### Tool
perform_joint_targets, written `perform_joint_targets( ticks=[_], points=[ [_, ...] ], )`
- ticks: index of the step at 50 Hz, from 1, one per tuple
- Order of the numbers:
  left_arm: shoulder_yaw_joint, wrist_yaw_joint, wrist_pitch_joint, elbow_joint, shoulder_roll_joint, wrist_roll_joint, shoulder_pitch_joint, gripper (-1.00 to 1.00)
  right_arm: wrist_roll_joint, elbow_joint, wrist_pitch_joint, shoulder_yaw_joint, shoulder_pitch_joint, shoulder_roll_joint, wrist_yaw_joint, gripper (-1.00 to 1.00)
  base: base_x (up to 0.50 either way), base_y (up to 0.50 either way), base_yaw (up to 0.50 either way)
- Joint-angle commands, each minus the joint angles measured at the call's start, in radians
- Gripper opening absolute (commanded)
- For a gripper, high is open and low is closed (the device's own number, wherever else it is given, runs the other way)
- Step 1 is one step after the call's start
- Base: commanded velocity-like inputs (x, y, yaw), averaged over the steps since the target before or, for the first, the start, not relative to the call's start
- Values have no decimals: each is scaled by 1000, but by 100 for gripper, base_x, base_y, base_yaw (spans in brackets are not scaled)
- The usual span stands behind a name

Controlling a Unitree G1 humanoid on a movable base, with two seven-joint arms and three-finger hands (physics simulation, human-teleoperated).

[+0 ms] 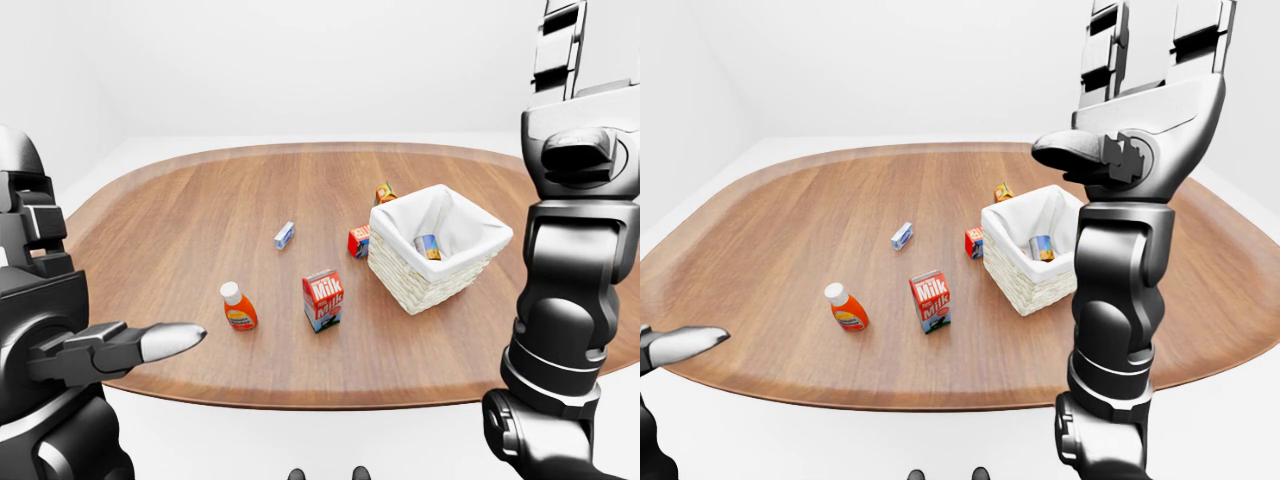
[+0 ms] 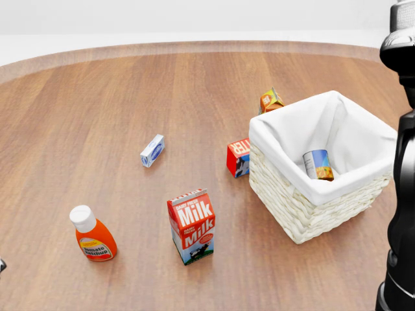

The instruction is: Pick up the alphabet soup and the tomato sauce, and put them in the basket.

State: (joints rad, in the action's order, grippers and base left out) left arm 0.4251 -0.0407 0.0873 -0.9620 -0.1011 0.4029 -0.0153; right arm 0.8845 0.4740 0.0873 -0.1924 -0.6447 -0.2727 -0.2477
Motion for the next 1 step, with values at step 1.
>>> perform_joint_targets(
  ticks=[1],
  points=[
    [0,7,0,3,-5,3,5,94,37,54,0,4,14,13,-15,100,0,0,0]
  ],
)
